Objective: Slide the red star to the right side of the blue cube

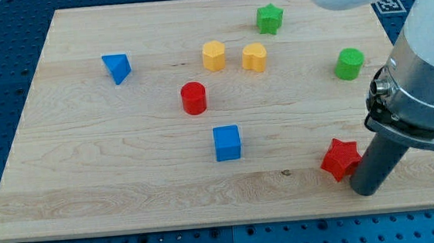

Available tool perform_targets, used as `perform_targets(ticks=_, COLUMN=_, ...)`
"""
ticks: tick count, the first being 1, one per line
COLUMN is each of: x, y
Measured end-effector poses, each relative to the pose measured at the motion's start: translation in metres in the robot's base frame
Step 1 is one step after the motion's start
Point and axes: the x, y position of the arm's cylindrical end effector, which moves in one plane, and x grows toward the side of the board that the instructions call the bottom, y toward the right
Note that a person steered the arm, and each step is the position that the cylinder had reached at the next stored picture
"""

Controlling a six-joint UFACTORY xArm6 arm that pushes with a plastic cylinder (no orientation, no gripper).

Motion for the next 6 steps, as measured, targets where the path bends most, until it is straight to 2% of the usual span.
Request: perform_targets(ticks=6, x=-0.053, y=-0.008)
